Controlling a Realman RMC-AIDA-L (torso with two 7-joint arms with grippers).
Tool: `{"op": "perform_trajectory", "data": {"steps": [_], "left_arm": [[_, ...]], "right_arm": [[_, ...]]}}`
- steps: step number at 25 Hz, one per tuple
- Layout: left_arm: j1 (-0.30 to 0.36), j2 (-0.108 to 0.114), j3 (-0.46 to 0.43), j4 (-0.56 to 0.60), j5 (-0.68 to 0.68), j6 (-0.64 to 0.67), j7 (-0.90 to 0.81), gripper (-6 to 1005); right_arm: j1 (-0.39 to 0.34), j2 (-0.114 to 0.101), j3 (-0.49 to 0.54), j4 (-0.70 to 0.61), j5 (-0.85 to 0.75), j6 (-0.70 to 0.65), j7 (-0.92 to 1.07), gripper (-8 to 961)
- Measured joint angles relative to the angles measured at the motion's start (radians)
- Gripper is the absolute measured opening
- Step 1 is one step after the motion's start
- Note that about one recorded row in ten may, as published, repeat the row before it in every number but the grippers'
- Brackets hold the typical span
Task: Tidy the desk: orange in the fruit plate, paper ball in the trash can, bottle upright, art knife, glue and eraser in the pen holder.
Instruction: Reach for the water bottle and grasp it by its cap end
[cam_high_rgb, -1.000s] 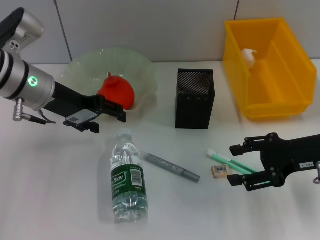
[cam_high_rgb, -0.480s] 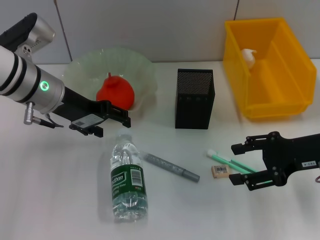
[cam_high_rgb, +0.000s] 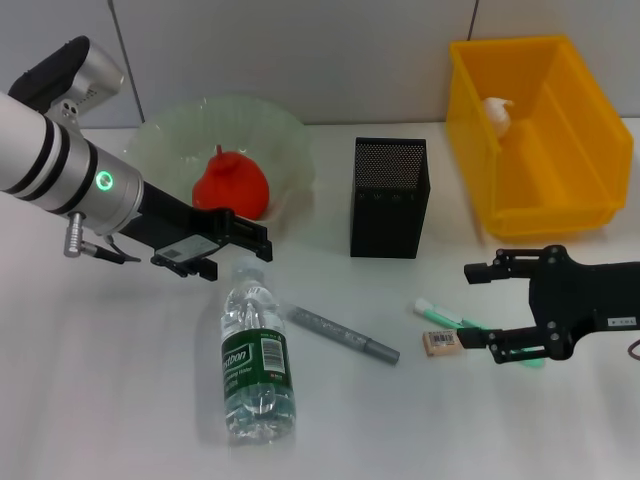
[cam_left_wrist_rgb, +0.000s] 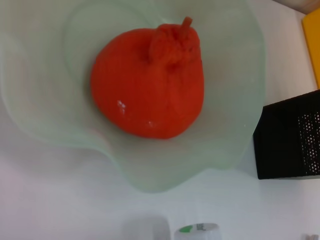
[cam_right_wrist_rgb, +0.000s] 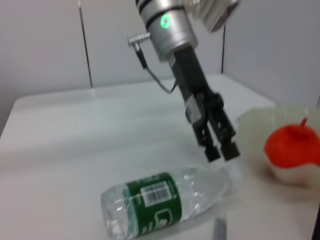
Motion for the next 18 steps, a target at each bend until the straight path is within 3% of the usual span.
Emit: {"op": "perform_trajectory", "data": {"steps": [18], "left_arm": [[-0.002,-0.011,0.026,-0.042,0.0,-0.074,0.01,785]], "right_arm": [[-0.006,0.001,0.005,-0.007,0.006,0.0,-0.008,771]]}}
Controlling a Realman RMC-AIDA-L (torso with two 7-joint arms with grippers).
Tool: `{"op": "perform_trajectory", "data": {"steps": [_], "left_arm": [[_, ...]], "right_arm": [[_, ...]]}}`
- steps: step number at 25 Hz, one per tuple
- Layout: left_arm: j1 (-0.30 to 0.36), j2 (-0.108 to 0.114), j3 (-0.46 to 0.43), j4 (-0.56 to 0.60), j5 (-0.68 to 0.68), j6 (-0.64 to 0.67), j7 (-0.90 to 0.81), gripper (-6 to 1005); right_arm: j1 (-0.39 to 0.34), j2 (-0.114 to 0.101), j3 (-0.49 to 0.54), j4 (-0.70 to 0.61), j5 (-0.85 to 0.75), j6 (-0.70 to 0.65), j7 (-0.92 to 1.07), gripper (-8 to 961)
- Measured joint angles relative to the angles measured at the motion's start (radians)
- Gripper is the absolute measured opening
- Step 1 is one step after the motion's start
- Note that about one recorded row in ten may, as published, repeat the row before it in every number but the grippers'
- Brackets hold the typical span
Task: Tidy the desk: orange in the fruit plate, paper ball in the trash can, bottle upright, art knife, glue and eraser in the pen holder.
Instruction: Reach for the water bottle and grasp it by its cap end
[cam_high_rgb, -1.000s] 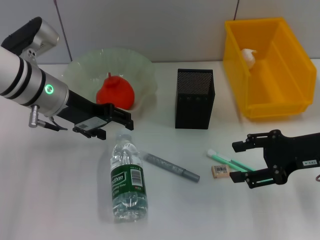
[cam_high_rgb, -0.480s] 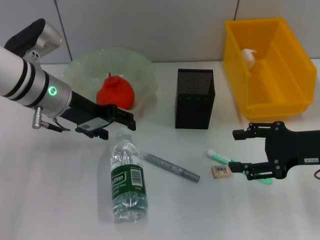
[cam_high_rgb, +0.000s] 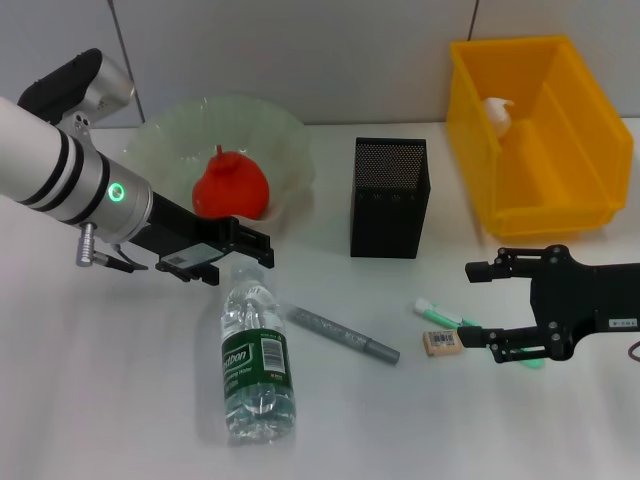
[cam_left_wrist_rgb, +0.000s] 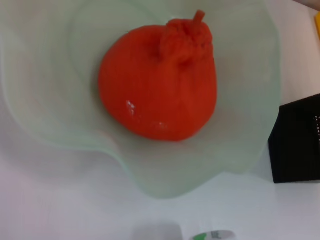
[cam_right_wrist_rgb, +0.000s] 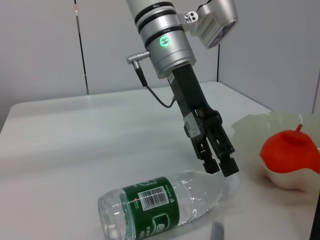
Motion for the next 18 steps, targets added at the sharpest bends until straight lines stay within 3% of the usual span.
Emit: {"op": "perform_trajectory", "data": {"steps": [18], "left_arm": [[-0.006,-0.015,0.0,-0.039,-0.006,-0.052,0.0,764]], "right_arm": [[-0.001,0.0,-0.004,-0.001,-0.005,-0.001,-0.002,770]]}}
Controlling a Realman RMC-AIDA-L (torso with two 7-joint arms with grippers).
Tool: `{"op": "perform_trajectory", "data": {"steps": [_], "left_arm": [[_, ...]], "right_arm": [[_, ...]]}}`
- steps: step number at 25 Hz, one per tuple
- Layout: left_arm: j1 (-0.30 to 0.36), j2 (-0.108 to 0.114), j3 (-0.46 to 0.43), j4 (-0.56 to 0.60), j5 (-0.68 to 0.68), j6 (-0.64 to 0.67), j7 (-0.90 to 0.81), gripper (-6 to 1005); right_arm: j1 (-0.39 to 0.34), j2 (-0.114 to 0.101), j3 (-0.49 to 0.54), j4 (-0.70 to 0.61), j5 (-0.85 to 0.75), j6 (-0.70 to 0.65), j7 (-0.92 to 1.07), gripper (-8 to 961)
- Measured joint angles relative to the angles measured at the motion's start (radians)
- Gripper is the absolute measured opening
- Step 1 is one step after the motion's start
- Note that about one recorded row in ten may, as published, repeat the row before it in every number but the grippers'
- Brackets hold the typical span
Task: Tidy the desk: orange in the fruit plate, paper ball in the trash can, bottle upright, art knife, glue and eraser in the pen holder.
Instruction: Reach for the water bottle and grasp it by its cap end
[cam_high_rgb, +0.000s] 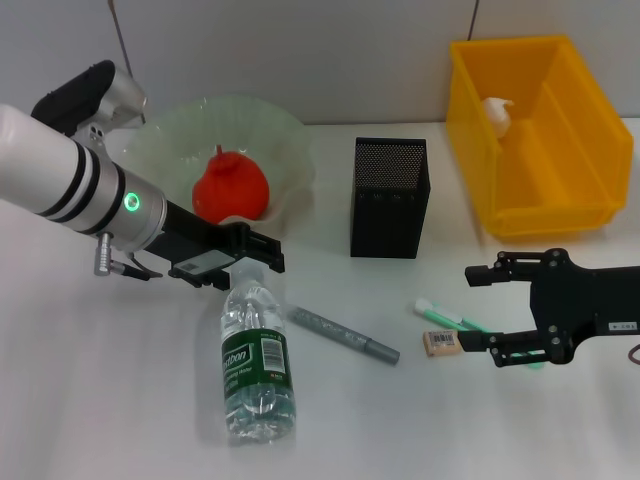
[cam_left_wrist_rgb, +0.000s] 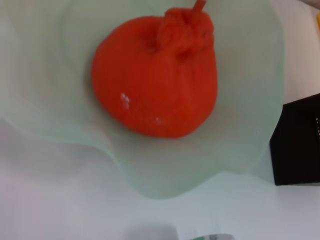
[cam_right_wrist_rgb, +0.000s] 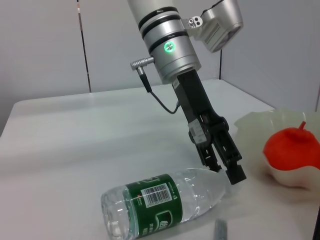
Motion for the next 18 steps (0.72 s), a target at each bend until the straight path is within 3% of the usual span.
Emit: {"op": "perform_trajectory", "data": {"steps": [18], "left_arm": [[0.001,-0.001,0.001,-0.014,0.0,-0.026,0.006,743]], "right_arm": [[0.0,0.0,-0.002,0.0,0.0,-0.006,0.0,769]]}}
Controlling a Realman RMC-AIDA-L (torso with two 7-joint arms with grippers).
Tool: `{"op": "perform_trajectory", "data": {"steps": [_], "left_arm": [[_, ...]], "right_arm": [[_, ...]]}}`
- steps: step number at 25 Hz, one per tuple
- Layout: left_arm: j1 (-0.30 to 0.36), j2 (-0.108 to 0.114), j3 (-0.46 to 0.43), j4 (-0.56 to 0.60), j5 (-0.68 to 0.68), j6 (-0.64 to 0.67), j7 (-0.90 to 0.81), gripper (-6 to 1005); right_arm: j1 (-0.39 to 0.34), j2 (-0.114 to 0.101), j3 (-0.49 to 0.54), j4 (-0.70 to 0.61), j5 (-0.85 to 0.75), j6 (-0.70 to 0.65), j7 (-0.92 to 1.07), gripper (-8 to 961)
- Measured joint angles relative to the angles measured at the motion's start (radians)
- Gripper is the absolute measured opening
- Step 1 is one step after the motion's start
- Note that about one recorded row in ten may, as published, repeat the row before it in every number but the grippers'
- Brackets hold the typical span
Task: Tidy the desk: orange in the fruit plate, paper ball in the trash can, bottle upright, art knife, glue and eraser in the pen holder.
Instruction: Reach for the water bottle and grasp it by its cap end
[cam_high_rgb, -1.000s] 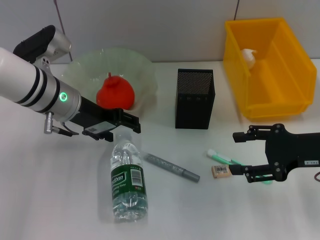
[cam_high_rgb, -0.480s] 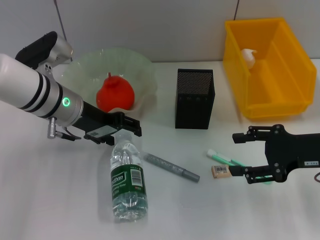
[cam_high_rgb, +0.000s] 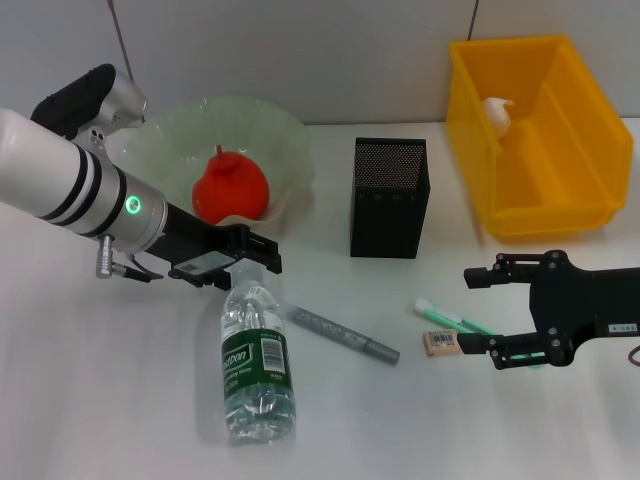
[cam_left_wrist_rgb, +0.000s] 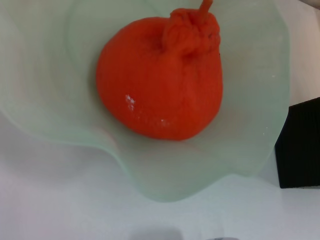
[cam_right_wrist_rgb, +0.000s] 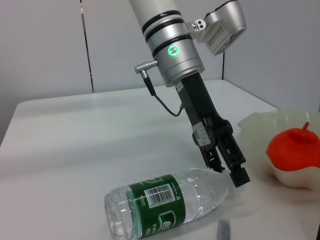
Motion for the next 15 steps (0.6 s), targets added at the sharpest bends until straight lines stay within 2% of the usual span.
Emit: {"op": "perform_trajectory", "data": {"steps": [3,11,15], "left_arm": [[0.0,0.0,0.0,0.0,0.0,-0.004,0.0,739],[0.001,-0.002,0.001,0.0,0.003,-0.004,0.0,565],[0.001,-0.003,0.001,0.0,0.003,-0.009,0.003,536]], "right_arm": [[0.0,0.0,0.0,0.0,0.0,0.0,0.0,769],[-0.001,0.0,0.0,0.0,0.0,-0.002,0.0,768],[-0.001,0.001,0.0,0.0,0.001,-0.002,0.0,768]]}}
